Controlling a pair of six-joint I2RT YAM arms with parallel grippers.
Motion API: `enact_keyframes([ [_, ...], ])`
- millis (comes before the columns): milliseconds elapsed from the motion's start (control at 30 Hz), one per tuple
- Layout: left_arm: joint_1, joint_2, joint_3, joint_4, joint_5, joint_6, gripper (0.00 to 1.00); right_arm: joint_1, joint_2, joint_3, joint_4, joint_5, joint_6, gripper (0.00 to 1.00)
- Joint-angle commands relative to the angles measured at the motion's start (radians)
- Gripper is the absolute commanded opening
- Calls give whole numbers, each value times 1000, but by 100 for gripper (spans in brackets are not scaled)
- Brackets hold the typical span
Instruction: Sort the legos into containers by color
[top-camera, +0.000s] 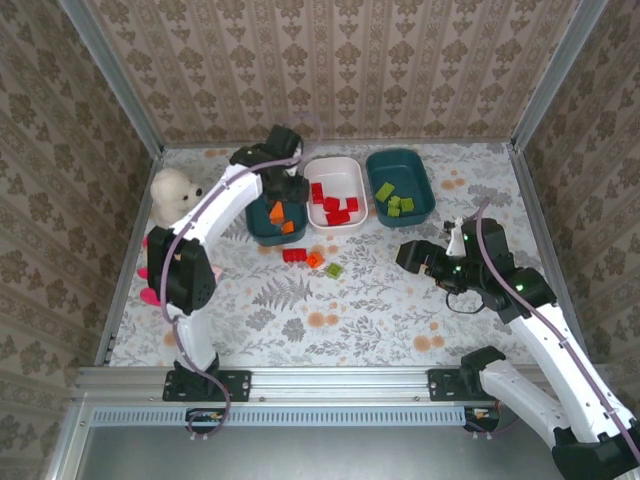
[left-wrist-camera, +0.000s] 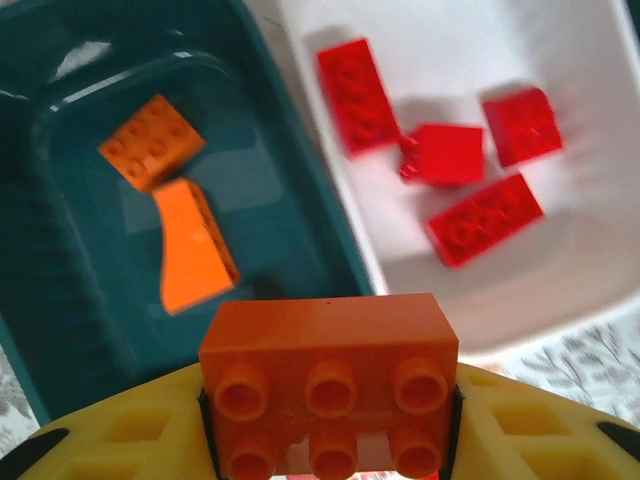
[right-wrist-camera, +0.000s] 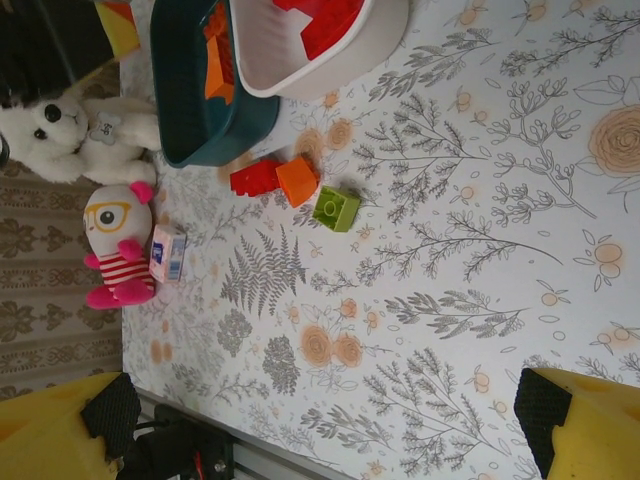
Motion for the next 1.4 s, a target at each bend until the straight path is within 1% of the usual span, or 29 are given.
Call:
enact_keyframes([
  [0, 34, 90, 78, 0, 67, 60, 47, 6, 10, 43, 26, -30, -25, 100],
  [33, 65, 114, 95, 0, 65, 68, 47, 6, 13, 44, 26, -30, -27, 100],
  [100, 87, 165, 130, 0, 64, 84, 48, 6, 13, 47, 23, -29, -25, 100],
  [400, 90, 303, 215, -7, 7, 102, 49, 5, -6, 43, 1, -17, 2, 100],
  [700, 97, 367, 258, -6, -7, 104, 50, 5, 17, 52, -9, -23, -4, 100],
  [967, 109, 404, 270, -6, 14, 85, 51, 6, 62, 67, 10, -30, -8, 100],
  [1100, 119, 415, 269, -12, 28, 77, 57, 5, 80, 71, 28, -38, -9, 100],
  [1200, 122, 408, 269, -20, 34, 73, 63, 5, 97, 76, 32, -41, -14, 100],
  [1367, 122, 354, 265, -24, 37, 60, 73, 4, 120, 91, 30, -40, -38, 100],
])
